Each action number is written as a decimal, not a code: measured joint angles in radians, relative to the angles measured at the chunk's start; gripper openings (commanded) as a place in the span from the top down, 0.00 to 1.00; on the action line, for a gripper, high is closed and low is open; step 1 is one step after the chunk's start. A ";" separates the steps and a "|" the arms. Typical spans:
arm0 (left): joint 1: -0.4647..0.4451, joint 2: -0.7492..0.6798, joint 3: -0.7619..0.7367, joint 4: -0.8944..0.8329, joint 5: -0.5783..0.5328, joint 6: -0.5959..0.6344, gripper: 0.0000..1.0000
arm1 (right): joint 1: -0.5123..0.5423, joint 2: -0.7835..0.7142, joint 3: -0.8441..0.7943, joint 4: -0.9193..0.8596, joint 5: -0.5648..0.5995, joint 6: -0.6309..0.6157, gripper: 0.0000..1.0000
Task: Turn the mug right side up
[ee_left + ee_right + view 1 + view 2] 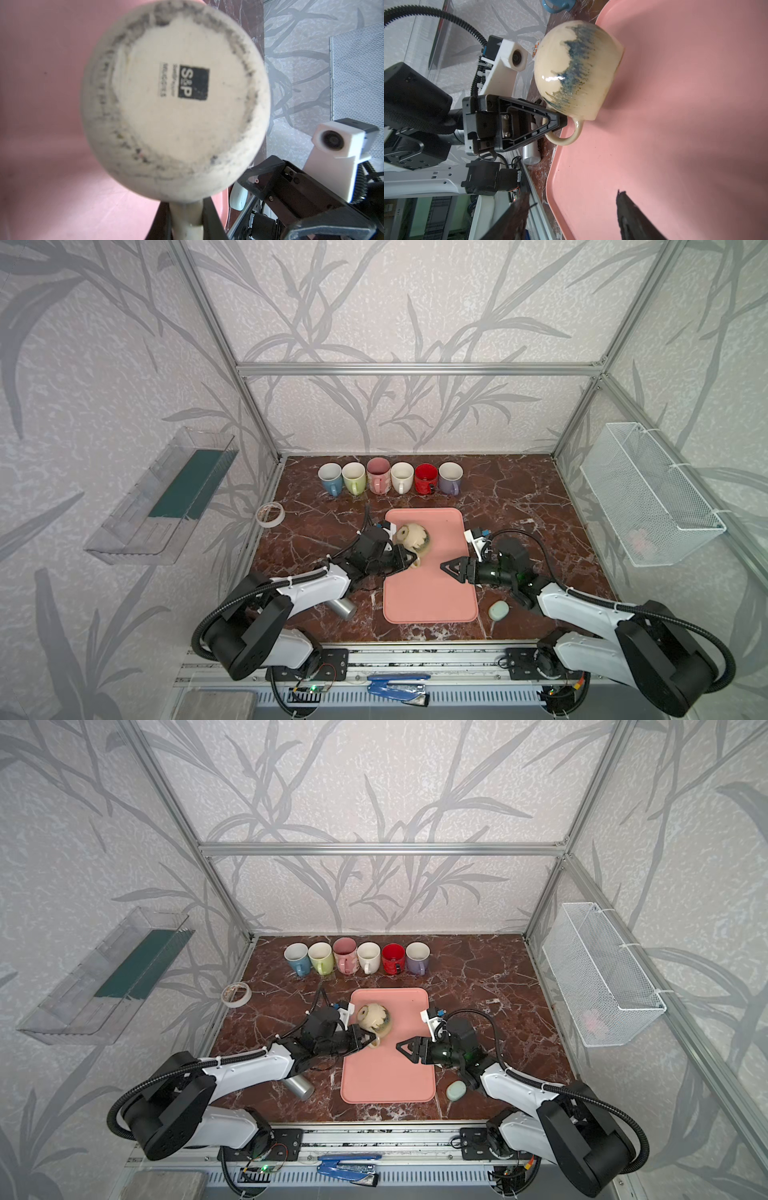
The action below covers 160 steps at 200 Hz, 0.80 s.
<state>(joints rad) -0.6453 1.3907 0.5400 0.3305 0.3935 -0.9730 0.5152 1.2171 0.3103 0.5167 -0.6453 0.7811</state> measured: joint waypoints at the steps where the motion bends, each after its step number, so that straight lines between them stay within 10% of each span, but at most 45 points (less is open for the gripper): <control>1: 0.000 0.000 0.000 0.002 0.000 0.000 1.00 | 0.000 0.003 0.000 0.004 -0.001 0.002 0.33; 160: 0.012 0.072 -0.077 0.467 0.037 -0.150 1.00 | -0.059 0.307 0.000 0.523 -0.131 0.299 0.47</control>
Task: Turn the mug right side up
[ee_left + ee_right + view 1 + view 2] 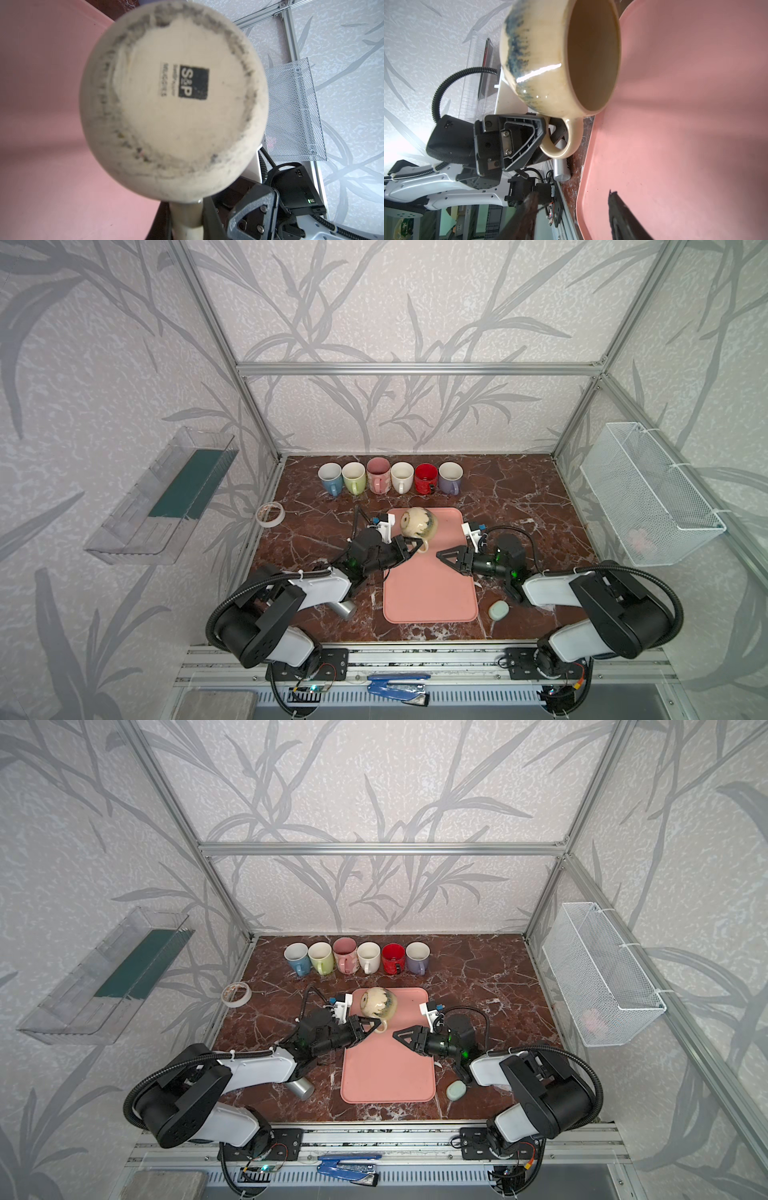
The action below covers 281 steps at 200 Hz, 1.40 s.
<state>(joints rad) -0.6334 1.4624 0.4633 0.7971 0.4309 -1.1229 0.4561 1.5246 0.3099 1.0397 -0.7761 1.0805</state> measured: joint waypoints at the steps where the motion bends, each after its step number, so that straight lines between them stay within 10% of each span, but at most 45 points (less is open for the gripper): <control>1: 0.000 0.000 0.000 0.002 0.000 -0.002 1.00 | -0.001 0.004 0.001 0.006 -0.001 0.004 0.47; 193: 0.013 0.116 0.081 0.184 0.052 -0.084 1.00 | -0.018 0.211 0.103 0.329 -0.070 0.221 0.44; 281: 0.014 0.116 0.086 0.245 0.069 -0.121 1.00 | -0.018 0.211 0.156 0.330 -0.060 0.240 0.61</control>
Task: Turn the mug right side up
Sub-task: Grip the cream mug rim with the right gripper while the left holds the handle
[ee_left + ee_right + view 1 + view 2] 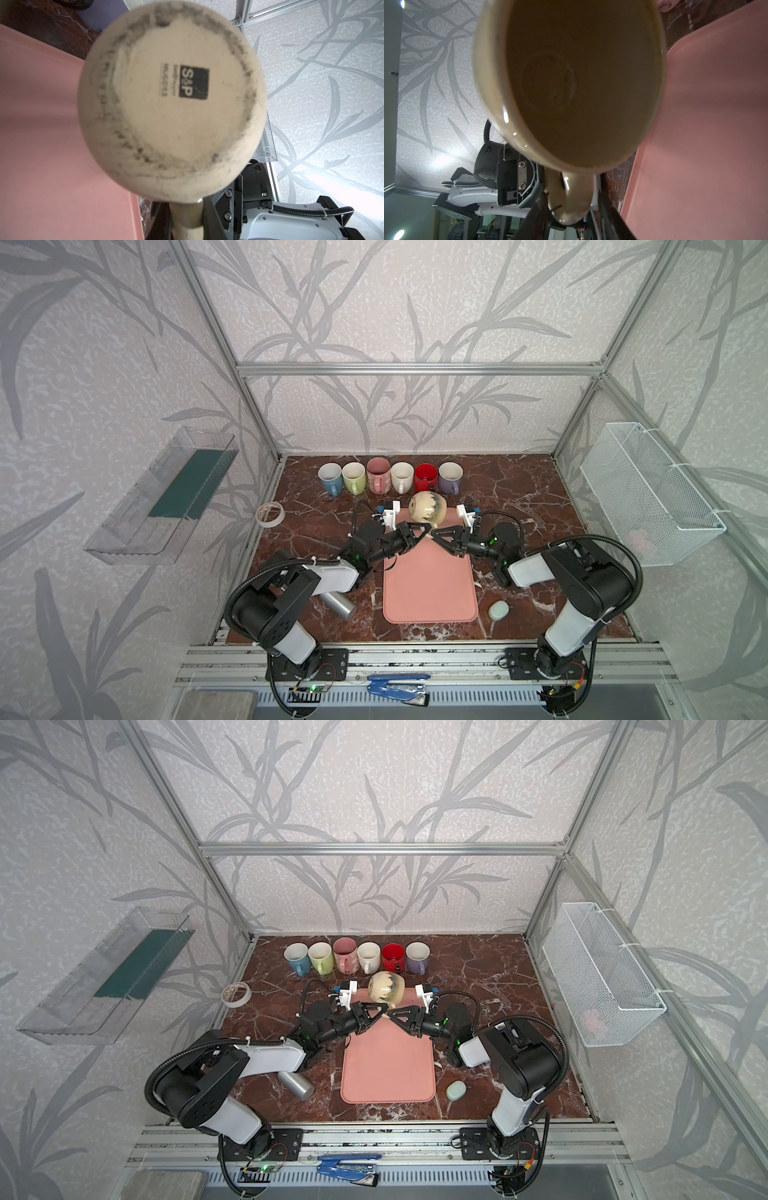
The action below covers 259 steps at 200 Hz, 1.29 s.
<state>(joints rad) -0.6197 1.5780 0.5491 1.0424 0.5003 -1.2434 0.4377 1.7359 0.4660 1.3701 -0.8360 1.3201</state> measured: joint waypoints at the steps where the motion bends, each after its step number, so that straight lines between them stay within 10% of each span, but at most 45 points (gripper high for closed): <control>1: 0.000 0.000 0.000 0.001 0.000 -0.001 1.00 | 0.000 0.000 0.001 0.000 0.000 0.000 0.61; 203: -0.001 0.045 0.002 0.122 0.018 -0.045 1.00 | -0.011 0.033 0.076 0.008 0.025 0.037 0.59; 259: -0.001 0.048 0.004 0.140 0.013 -0.053 1.00 | -0.008 0.034 0.091 0.011 0.023 0.044 0.76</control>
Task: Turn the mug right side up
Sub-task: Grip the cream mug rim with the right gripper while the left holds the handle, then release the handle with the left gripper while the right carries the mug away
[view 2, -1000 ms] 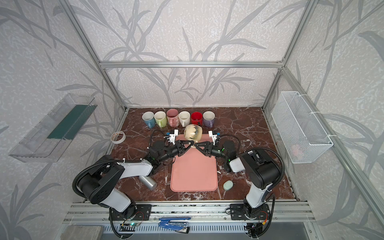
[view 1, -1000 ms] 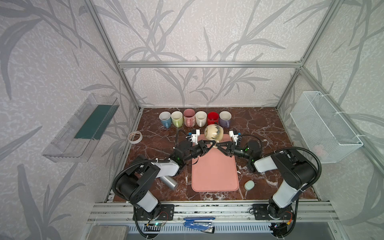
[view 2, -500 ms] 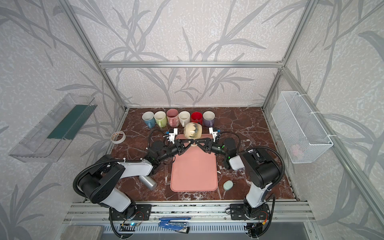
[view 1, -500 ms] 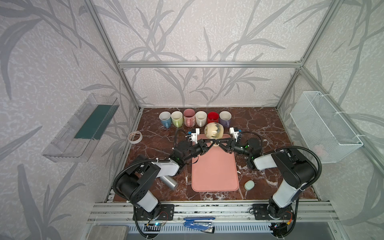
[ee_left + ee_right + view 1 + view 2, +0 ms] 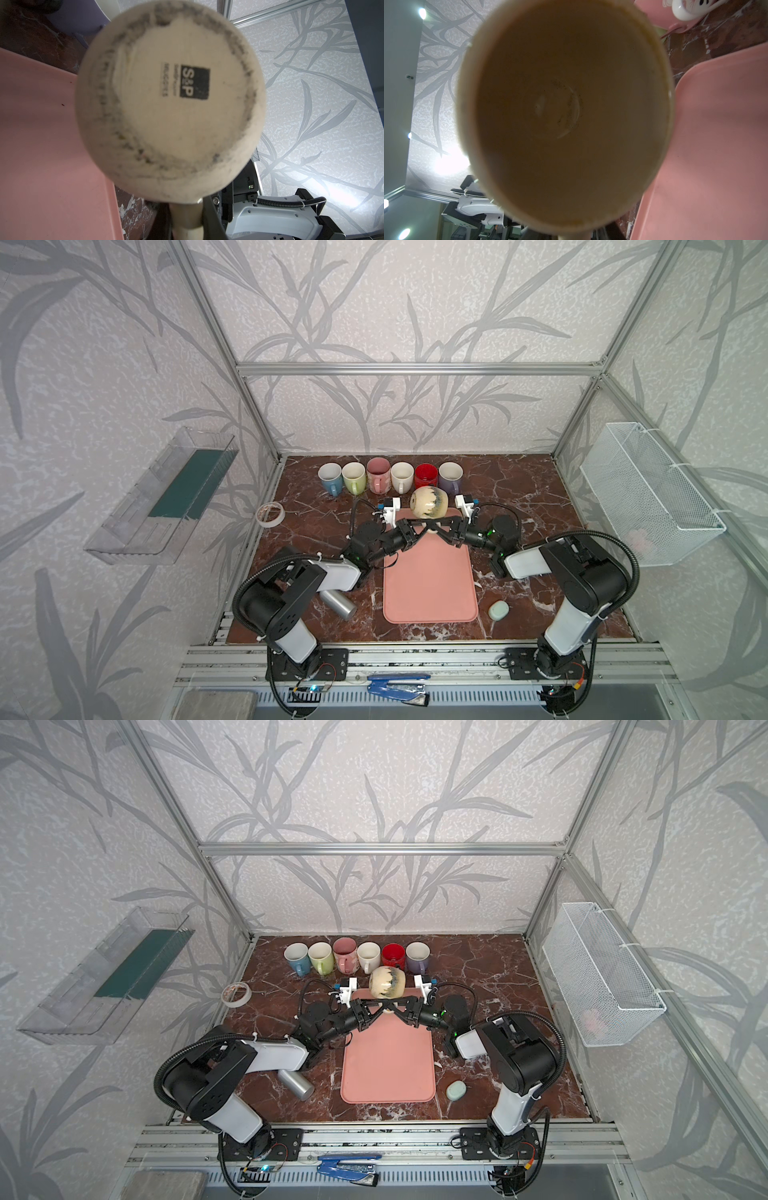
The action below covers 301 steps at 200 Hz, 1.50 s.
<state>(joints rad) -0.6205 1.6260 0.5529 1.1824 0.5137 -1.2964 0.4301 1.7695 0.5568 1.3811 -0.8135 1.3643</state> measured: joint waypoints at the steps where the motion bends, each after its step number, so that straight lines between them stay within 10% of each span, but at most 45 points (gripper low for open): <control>1: 0.000 0.000 0.000 0.000 0.000 0.000 1.00 | 0.000 0.000 0.000 0.000 0.000 0.000 0.77; 80: 0.002 0.017 0.000 0.015 -0.007 0.005 1.00 | -0.003 0.010 0.006 -0.002 -0.003 0.030 1.00; 133: -0.001 0.018 -0.001 0.020 -0.003 0.021 0.65 | -0.009 -0.014 0.005 -0.042 -0.007 0.010 1.00; 225: -0.002 -0.077 -0.021 -0.087 0.004 0.113 0.50 | -0.051 -0.084 -0.039 -0.146 0.012 -0.031 1.00; 260: 0.001 -0.185 -0.023 -0.185 -0.003 0.175 0.13 | -0.077 -0.093 -0.067 -0.214 0.023 -0.045 1.00; 301: 0.001 -0.380 -0.022 -0.462 -0.041 0.299 0.06 | -0.113 -0.195 -0.083 -0.377 0.039 -0.109 1.00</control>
<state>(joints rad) -0.6193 1.2461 0.5308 0.7204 0.4728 -0.9977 0.3168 1.5745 0.4736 1.0042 -0.7742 1.2549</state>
